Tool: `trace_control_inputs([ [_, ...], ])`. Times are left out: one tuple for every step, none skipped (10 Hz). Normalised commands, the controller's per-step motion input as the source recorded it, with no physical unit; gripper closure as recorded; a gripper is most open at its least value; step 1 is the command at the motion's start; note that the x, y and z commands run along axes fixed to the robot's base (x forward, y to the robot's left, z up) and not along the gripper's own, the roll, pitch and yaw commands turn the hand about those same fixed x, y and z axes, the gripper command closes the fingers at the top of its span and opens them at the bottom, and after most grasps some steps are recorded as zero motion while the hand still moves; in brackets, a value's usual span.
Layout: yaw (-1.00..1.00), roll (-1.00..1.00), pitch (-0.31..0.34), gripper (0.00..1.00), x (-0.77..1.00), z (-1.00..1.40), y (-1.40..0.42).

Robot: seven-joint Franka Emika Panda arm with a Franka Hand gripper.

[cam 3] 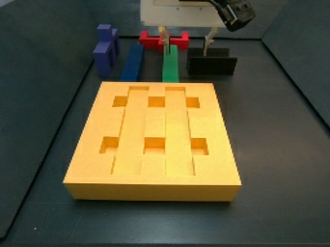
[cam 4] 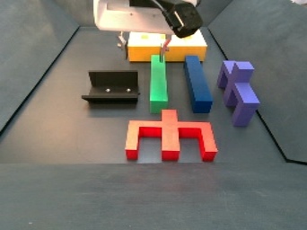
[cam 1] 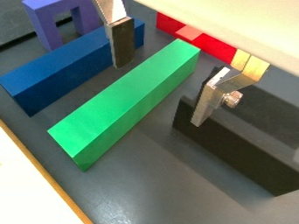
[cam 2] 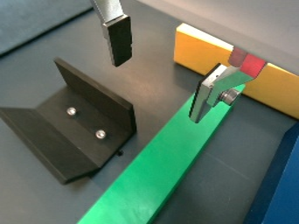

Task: Pick up the green object. Move up. Move to above the board. Insert the green object.
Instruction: Pick up the green object.

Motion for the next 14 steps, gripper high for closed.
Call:
trace_control_inputs([
  [0.00,0.00,0.000,0.00,0.00,-0.20,0.00],
  [0.00,0.00,-0.006,0.00,-0.09,-0.22,0.09],
  [0.05,0.07,-0.074,0.00,-0.27,-0.24,0.05],
  [0.08,0.12,-0.080,0.00,-0.25,-0.27,0.05],
  [0.02,0.06,-0.051,0.00,-0.13,-0.25,0.00],
  [0.01,0.05,-0.041,0.00,-0.11,-0.24,0.00],
  [0.00,0.05,-0.026,0.00,-0.01,-0.27,0.00],
  [0.00,0.02,-0.019,0.00,0.00,-0.33,0.00],
  [0.00,0.01,-0.027,0.00,-0.01,-0.26,0.01],
  [0.00,0.00,-0.036,0.00,-0.04,-0.21,0.05],
  [0.03,0.01,-0.003,0.00,0.00,-0.14,0.09],
  [0.03,0.02,0.000,0.00,0.00,-0.12,0.06],
  [0.03,0.00,0.000,0.00,0.00,-0.15,0.03],
  [0.00,0.00,-0.001,0.00,0.00,-0.10,0.00],
])
